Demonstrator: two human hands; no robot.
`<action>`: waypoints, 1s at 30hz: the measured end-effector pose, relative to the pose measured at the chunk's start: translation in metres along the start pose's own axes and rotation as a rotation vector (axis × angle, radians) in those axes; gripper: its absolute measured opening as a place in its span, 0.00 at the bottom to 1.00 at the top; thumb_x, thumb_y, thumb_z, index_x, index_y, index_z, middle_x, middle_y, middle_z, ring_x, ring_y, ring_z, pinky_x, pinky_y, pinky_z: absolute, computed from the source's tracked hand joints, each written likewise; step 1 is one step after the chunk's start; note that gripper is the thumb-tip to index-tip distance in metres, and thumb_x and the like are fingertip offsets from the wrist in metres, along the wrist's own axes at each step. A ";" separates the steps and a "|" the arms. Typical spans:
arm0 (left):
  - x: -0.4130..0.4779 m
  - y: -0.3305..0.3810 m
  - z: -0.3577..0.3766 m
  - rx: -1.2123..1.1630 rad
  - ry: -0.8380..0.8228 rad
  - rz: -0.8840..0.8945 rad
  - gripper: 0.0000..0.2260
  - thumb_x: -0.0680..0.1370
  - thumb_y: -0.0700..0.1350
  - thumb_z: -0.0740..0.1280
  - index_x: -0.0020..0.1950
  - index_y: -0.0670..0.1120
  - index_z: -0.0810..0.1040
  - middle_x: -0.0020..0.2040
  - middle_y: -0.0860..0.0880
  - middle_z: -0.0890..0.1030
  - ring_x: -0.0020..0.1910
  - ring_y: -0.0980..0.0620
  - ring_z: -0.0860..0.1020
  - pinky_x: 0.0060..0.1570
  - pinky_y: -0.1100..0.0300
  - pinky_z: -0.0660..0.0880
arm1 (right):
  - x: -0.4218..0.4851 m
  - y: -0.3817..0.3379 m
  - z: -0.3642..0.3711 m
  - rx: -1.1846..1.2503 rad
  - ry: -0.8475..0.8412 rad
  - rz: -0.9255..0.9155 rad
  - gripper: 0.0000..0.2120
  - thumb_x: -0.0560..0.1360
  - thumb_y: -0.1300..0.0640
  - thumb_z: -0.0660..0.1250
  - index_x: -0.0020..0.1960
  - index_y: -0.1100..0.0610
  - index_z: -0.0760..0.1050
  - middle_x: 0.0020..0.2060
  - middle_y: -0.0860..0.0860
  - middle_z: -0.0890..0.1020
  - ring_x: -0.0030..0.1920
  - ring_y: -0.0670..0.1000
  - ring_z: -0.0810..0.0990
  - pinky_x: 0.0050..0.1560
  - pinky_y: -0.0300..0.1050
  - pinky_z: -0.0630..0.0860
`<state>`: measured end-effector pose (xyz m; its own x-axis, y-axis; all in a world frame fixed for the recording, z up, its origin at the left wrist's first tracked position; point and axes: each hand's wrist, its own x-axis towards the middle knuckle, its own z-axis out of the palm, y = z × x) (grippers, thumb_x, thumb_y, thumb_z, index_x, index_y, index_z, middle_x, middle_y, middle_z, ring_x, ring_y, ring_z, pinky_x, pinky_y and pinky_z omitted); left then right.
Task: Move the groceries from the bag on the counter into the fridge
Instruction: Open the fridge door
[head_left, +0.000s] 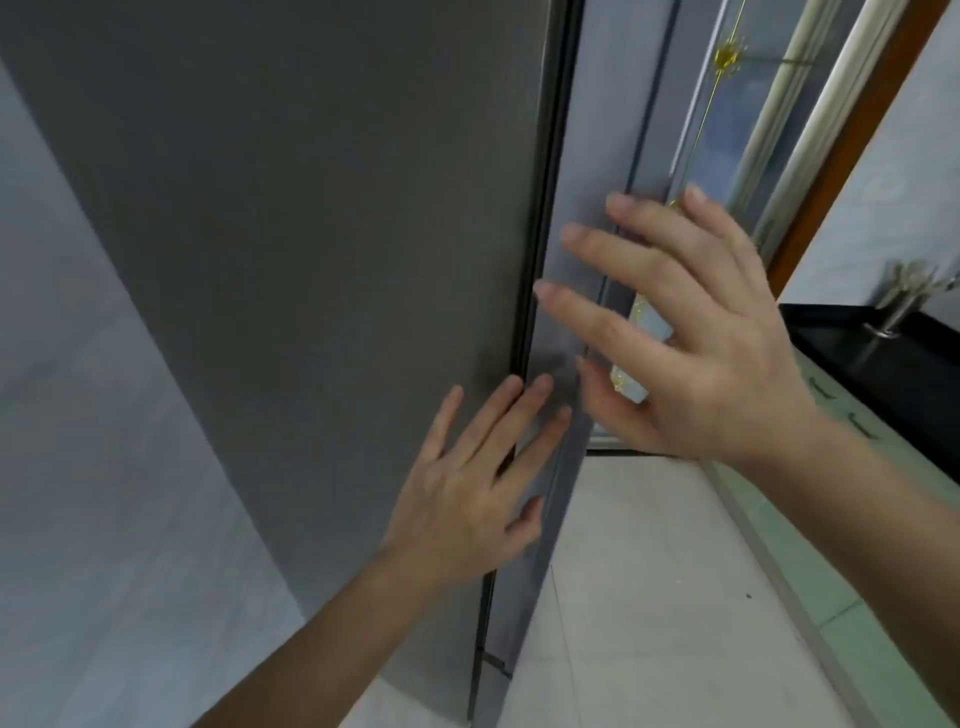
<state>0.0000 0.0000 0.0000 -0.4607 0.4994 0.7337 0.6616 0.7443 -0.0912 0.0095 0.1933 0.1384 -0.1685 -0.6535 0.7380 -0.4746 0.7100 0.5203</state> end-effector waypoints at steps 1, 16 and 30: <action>0.002 -0.001 -0.001 0.065 -0.039 0.032 0.37 0.73 0.55 0.69 0.79 0.46 0.60 0.80 0.45 0.55 0.79 0.47 0.55 0.75 0.38 0.53 | 0.001 0.000 0.002 -0.022 0.001 -0.056 0.18 0.74 0.58 0.69 0.62 0.59 0.83 0.65 0.60 0.80 0.69 0.64 0.76 0.73 0.66 0.66; 0.013 -0.003 0.029 0.201 -0.005 0.190 0.53 0.70 0.64 0.72 0.79 0.36 0.46 0.81 0.41 0.43 0.80 0.43 0.48 0.78 0.48 0.50 | -0.014 0.026 0.021 -0.080 0.051 -0.279 0.01 0.72 0.61 0.72 0.43 0.57 0.82 0.46 0.57 0.84 0.54 0.58 0.84 0.72 0.53 0.70; 0.029 0.016 0.026 0.201 -0.027 0.345 0.43 0.76 0.60 0.67 0.80 0.40 0.51 0.81 0.44 0.50 0.80 0.46 0.51 0.77 0.45 0.54 | -0.041 0.049 0.003 -0.098 0.103 -0.361 0.08 0.65 0.59 0.75 0.41 0.57 0.78 0.42 0.57 0.83 0.49 0.59 0.81 0.67 0.54 0.70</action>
<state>-0.0178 0.0376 0.0024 -0.2491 0.7448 0.6191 0.6525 0.6014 -0.4611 -0.0094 0.2544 0.1319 0.0841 -0.8398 0.5363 -0.4020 0.4639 0.7894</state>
